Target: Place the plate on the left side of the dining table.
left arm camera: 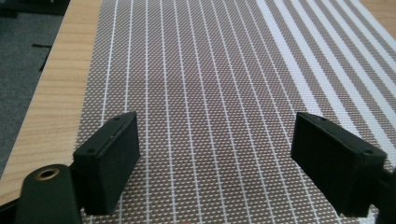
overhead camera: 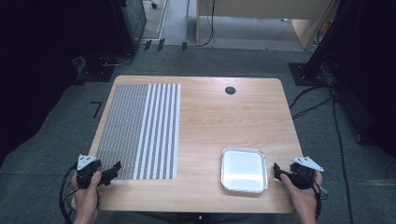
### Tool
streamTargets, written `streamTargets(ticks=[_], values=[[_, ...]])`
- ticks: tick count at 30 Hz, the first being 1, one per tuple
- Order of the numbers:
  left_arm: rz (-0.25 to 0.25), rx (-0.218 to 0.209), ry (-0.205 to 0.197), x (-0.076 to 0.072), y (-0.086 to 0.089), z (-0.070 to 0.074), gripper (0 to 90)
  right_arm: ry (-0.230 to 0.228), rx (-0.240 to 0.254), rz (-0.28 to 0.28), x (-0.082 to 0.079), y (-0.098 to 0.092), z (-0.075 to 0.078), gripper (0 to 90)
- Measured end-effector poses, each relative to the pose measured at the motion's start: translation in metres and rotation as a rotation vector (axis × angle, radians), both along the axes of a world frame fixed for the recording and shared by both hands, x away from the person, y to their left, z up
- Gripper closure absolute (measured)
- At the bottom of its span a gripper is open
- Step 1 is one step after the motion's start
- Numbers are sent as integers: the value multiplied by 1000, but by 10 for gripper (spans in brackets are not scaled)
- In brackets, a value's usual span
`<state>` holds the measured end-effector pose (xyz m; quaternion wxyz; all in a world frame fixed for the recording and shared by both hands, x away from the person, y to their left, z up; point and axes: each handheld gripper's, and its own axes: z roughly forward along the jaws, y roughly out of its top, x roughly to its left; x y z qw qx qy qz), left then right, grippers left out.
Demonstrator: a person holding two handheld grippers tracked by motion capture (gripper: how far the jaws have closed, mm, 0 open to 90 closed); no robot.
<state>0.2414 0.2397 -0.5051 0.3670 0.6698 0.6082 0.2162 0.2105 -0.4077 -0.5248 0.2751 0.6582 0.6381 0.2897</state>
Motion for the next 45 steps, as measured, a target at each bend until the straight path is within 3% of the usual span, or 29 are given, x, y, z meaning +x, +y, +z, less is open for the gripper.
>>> streamTargets(ticks=[7,13,17,19,20,21,22,27,41,45], values=[[-24,3,1,1,-8,0,155,-31,-15,-27,-3,-1,2,150],[-61,-46,-18,-2,-18,5,134,-70,2,-68,-3,-3,7,170],[-56,-37,-25,-1,-28,7,134,-63,88,-110,-5,-3,11,189],[-55,-39,-28,-1,-33,8,135,-70,97,-121,-6,-1,13,195],[-54,8,-47,-1,-41,10,135,-82,98,-119,-7,1,17,196],[-54,8,-47,-1,-41,10,137,-82,98,-119,-7,1,17,196],[-52,41,-73,-3,-51,15,139,-97,94,-119,-8,4,20,200],[-64,31,-88,-5,-65,20,139,-122,79,-113,-9,10,25,211],[-104,43,-66,-2,-104,21,139,-166,71,-88,-14,26,36,252],[-130,34,-86,-3,-119,24,142,-200,67,-74,-16,32,38,328]])
